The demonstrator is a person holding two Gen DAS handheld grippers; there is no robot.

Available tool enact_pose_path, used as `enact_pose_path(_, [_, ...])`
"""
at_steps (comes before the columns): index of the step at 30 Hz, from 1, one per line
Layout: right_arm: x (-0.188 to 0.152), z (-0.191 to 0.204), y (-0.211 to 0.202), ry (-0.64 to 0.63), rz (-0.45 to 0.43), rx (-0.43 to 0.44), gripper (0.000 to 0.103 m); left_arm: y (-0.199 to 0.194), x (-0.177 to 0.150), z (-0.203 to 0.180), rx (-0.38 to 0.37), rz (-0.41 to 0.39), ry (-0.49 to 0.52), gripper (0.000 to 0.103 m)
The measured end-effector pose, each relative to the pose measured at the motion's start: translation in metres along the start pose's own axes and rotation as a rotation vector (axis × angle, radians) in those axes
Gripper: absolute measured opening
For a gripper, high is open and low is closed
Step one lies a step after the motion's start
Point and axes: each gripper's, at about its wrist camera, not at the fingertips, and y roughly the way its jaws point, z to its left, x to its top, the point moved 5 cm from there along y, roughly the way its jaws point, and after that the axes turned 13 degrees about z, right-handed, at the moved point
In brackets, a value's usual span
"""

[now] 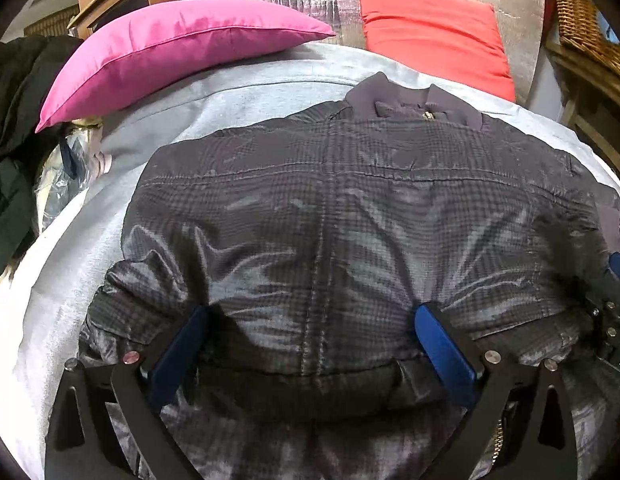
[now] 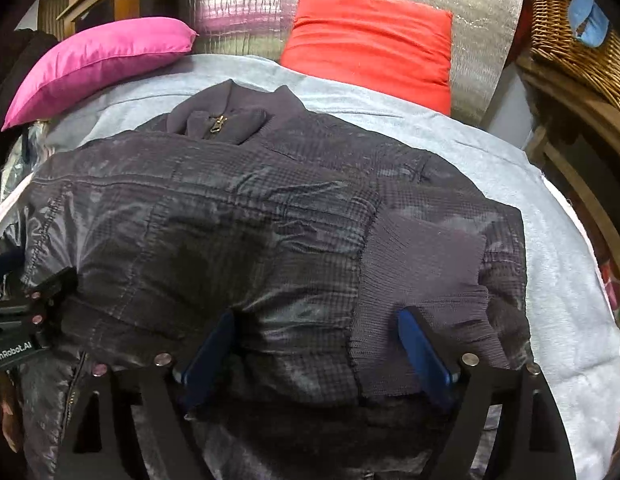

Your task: Fold large clothes

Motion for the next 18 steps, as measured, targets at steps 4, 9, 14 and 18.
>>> enact_pose_path(4, [-0.003, 0.003, 0.002, 0.002, 0.006, 0.004, 0.088, -0.004, 0.002, 0.002, 0.005, 0.003, 0.002, 0.103])
enact_pose_path(9, [-0.002, -0.002, -0.029, 0.014, -0.045, 0.014, 0.088, -0.037, 0.003, 0.02, 0.018, -0.052, -0.011, 0.103])
enact_pose_path(14, [-0.013, -0.01, -0.044, 0.028, -0.063, 0.024, 0.088, -0.039, -0.001, 0.043, 0.028, -0.018, -0.058, 0.103])
enact_pose_path(18, [-0.021, -0.013, -0.019, 0.033, -0.002, 0.011, 0.088, -0.021, -0.006, 0.046, 0.037, 0.009, -0.058, 0.103])
